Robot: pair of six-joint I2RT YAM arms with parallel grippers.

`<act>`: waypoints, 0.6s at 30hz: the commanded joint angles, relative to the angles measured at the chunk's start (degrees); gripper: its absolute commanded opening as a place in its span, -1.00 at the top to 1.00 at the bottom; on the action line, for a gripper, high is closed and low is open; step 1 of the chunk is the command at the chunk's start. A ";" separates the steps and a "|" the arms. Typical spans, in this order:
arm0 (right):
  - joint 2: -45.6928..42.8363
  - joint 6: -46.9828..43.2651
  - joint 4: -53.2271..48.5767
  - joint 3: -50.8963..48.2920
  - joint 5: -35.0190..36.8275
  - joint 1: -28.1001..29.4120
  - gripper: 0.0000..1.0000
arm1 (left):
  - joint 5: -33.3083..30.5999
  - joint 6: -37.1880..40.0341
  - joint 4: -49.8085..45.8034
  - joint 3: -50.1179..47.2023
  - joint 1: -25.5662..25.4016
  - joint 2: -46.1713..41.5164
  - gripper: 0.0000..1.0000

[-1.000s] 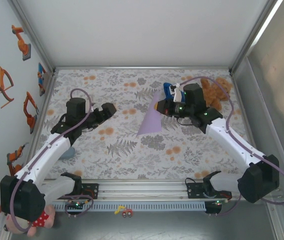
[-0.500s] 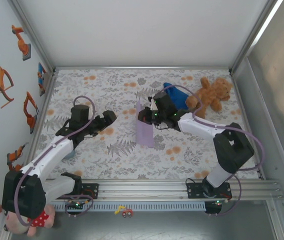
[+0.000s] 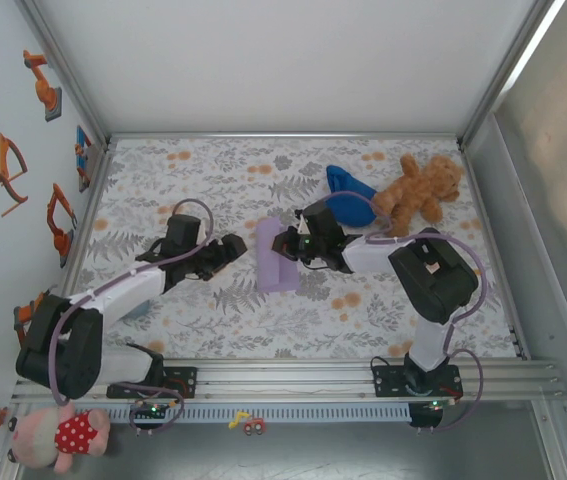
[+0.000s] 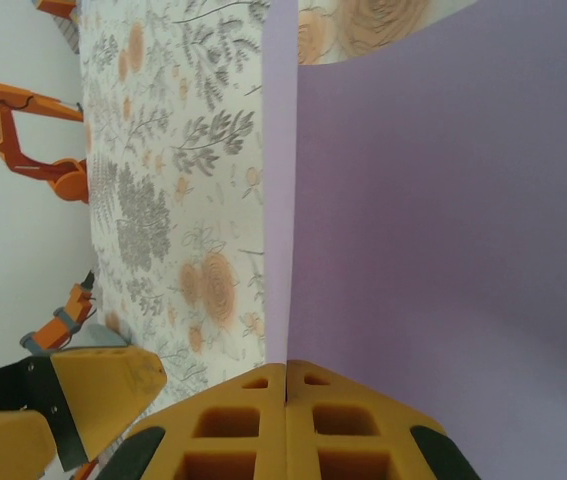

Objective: Fold a paper plane with a square sheet of paper (pick it up from the middle)
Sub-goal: First fold in half a square sheet of paper at the center of the table.

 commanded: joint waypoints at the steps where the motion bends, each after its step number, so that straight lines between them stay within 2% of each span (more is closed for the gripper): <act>1: 1.32 -2.59 0.25 0.20 -0.65 -1.36 1.00 | -1.46 0.98 -0.28 4.06 -2.16 3.68 -0.62; 9: 1.75 -6.43 -4.25 0.03 -0.13 -2.57 1.00 | -1.16 -0.10 1.80 10.50 -5.01 15.43 -0.45; 12: 2.43 -7.44 -5.13 0.30 -0.19 -2.72 1.00 | -1.32 0.79 -0.09 13.34 -6.15 19.19 -0.38; 15: 3.18 -7.21 -4.96 0.65 -0.53 -3.02 1.00 | -3.27 1.24 -2.81 14.96 -6.41 20.82 -0.36; 18: 3.40 -7.58 -5.09 0.81 -0.60 -3.17 1.00 | -2.34 1.27 -2.51 15.85 -6.44 21.83 -0.34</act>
